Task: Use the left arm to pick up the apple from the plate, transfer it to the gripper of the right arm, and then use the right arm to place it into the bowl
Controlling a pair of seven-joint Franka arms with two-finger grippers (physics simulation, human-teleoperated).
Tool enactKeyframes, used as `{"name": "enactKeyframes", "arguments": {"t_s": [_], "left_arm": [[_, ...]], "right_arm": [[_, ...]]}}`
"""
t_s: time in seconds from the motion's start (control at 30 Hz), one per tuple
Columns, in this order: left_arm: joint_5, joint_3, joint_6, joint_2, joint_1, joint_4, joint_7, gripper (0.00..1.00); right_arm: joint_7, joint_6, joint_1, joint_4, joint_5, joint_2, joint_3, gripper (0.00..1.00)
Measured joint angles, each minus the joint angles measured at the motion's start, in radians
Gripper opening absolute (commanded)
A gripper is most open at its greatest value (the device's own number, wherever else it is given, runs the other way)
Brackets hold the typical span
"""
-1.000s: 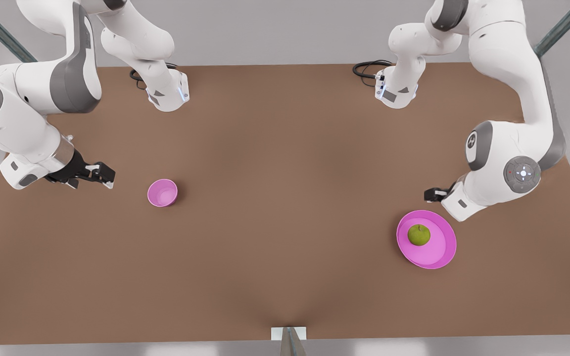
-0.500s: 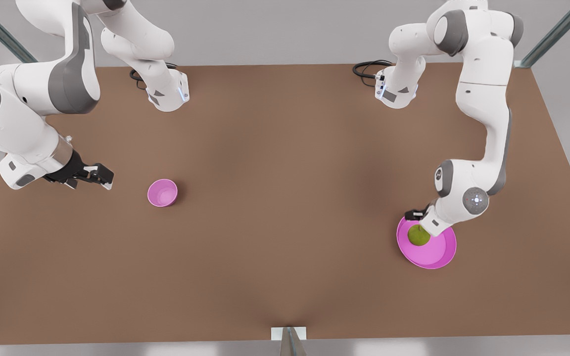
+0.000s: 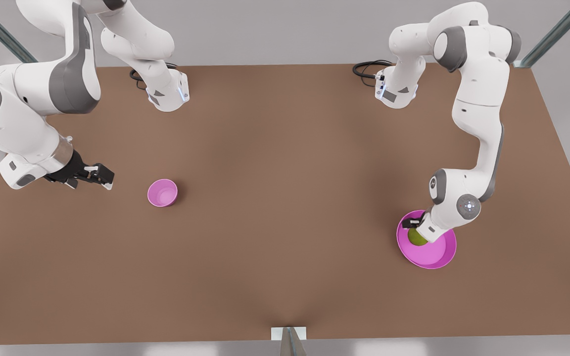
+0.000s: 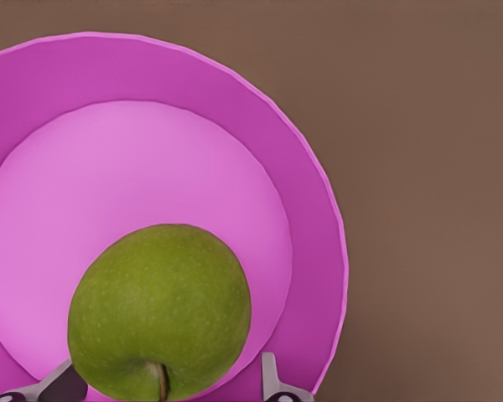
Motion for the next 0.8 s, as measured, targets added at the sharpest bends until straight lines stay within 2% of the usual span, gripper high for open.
{"name": "enactKeyframes", "arguments": {"t_s": [0.7, 0.8], "left_arm": [[0.001, 0.0, 0.077, 0.06, -0.001, 0.052, -0.007, 1.0], [0.002, 0.0, 0.083, 0.064, 0.008, 0.052, -0.008, 0.93]], "right_arm": [[0.004, 0.0, -0.002, -0.001, 0.001, 0.0, 0.0, 1.0], [0.004, 0.0, -0.002, -0.001, 0.001, 0.0, 0.0, 1.0]]}}
